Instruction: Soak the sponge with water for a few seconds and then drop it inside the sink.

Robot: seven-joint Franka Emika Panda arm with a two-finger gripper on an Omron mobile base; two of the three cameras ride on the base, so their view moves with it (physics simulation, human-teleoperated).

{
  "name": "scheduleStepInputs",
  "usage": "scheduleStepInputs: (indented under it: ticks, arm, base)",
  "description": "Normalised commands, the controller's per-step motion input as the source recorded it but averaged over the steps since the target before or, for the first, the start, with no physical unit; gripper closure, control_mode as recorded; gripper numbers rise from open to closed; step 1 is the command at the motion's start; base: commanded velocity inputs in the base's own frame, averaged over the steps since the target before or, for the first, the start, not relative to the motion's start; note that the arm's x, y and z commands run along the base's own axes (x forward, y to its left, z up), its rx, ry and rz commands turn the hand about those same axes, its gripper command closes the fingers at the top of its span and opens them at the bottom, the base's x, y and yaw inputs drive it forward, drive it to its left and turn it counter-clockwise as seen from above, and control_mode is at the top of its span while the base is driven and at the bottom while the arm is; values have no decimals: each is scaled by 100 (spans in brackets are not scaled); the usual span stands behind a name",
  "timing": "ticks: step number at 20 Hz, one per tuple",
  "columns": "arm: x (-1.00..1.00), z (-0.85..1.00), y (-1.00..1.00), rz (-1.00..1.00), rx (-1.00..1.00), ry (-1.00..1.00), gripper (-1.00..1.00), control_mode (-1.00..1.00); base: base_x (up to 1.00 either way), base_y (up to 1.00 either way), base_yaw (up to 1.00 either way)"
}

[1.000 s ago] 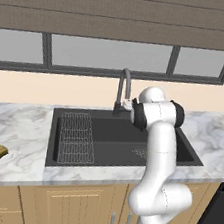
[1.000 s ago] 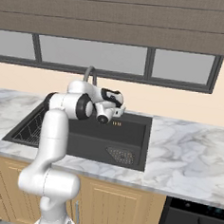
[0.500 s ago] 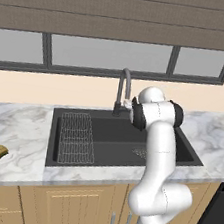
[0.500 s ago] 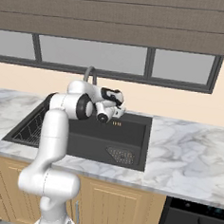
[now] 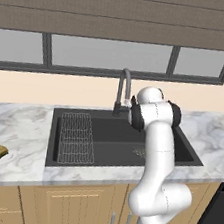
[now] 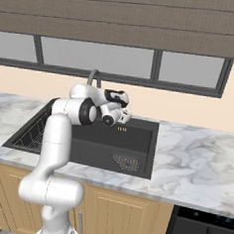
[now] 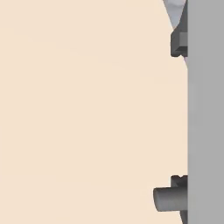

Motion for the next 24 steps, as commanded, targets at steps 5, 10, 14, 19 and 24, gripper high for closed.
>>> scheduleStepInputs:
  ticks: [5, 10, 14, 19, 24]
  arm:
    - [0, -44, -43, -3, 9, 12, -100, -100]
    - [0, -45, -38, -3, 8, 12, -100, -100]
    - [0, -27, -37, -2, 7, 9, -100, -100]
    - [-8, 0, -22, 0, 8, 0, -100, -100]
    - [-15, 3, -15, 0, 8, 0, -100, -100]
  base:
    - [0, 0, 0]
    - [0, 0, 0]
    - [0, 0, 0]
    - [0, 0, 0]
    - [0, 0, 0]
